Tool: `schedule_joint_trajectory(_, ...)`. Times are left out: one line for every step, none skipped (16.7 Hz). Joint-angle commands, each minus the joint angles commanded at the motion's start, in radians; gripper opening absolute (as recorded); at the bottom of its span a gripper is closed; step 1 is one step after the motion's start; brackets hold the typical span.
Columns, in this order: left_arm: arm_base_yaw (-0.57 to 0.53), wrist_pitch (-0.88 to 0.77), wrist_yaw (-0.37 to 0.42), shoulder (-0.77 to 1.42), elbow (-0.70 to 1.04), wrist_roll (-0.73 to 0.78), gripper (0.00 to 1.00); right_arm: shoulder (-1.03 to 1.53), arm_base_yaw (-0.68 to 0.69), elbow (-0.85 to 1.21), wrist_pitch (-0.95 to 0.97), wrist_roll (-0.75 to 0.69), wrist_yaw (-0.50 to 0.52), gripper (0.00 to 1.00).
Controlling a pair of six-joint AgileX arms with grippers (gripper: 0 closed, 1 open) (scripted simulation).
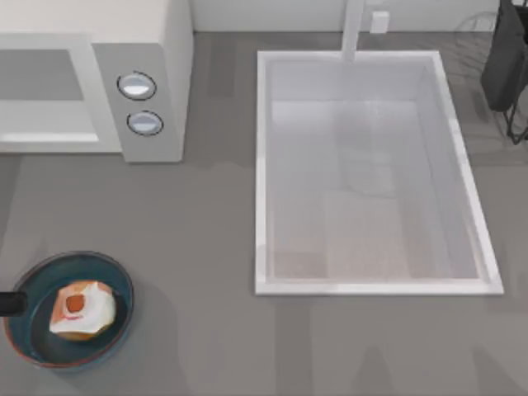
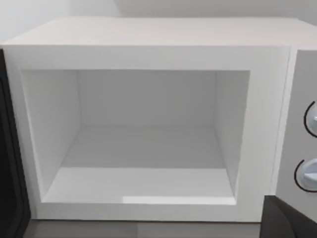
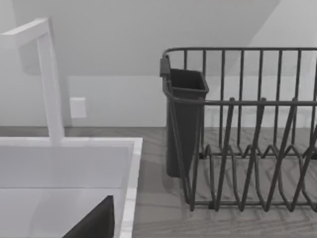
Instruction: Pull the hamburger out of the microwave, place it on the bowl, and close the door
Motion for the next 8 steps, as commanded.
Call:
schedule_joint_trajectory(0.000,0.000,0.000,0.000,0.000,0.000,0.00,0.000,0.000,0.000,0.000,0.000,0.000,1.00)
schedule_joint_trajectory(0.003,0.000,0.004,0.003,0.002,0.000,0.00,0.000,0.000,0.000,0.000,0.000,0.000,1.00)
schedule_joint_trajectory(0.018,0.003,0.018,0.012,0.009,0.000,0.00,0.000,0.000,0.000,0.000,0.000,0.000,1.00)
schedule_joint_trajectory(0.042,0.006,0.043,0.025,0.019,0.000,0.00,0.000,0.000,0.000,0.000,0.000,0.000,1.00)
schedule_joint_trajectory(0.077,0.010,0.078,0.042,0.031,0.000,0.00,0.000,0.000,0.000,0.000,0.000,0.000,1.00)
schedule_joint_trajectory(0.116,0.014,0.116,0.058,0.044,0.001,0.00,0.000,0.000,0.000,0.000,0.000,0.000,1.00)
schedule_joint_trajectory(0.150,0.018,0.150,0.074,0.056,0.001,0.00,0.000,0.000,0.000,0.000,0.000,0.000,1.00)
schedule_joint_trajectory(0.177,0.021,0.177,0.088,0.066,0.001,0.00,0.000,0.000,0.000,0.000,0.000,0.000,1.00)
